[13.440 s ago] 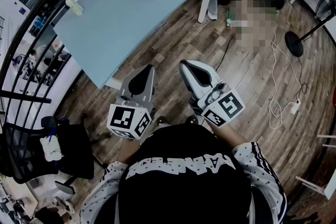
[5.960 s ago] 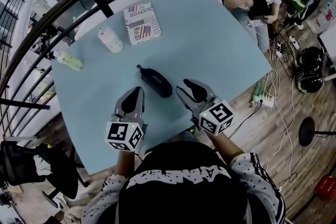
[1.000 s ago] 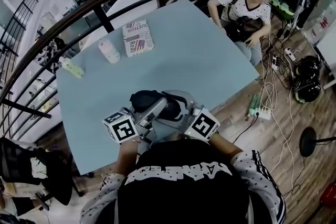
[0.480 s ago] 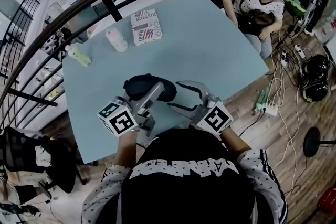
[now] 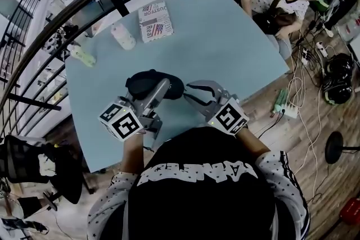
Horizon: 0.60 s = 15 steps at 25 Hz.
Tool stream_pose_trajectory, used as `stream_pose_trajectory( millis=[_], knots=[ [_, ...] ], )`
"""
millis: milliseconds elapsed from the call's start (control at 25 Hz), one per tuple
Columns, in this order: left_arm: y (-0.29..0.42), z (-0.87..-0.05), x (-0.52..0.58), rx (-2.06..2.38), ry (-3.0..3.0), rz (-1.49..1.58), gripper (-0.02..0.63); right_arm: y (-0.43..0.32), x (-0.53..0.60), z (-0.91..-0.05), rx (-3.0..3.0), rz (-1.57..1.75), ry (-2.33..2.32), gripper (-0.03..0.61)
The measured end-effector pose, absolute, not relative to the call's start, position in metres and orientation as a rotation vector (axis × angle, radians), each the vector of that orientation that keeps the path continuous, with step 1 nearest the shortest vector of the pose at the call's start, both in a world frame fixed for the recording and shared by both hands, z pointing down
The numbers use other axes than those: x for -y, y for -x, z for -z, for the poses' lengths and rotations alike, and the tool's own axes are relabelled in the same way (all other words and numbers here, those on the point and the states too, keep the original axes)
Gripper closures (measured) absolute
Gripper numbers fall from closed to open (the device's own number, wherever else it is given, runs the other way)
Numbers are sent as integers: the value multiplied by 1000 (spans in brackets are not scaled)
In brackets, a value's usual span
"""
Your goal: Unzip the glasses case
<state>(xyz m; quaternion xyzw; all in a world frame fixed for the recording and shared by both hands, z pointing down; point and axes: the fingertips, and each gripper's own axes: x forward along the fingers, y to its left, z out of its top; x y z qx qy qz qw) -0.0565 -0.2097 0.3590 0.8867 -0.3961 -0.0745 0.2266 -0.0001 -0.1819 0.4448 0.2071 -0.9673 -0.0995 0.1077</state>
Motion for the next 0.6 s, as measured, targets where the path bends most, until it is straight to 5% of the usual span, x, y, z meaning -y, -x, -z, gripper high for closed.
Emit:
stream_pose_trajectory(
  millis=[200,320,600],
  knots=[
    [53,-363,212,1071,-2434,195,614,3,191,-451,2829,303,-605,476],
    [46,-362,213,1052,-2448,186,614,0,190,-450,2790,394,-573,574],
    [23,-369,221,998,-2497,110,614,-18,198,-460,2612,568,-549,574]
  ],
)
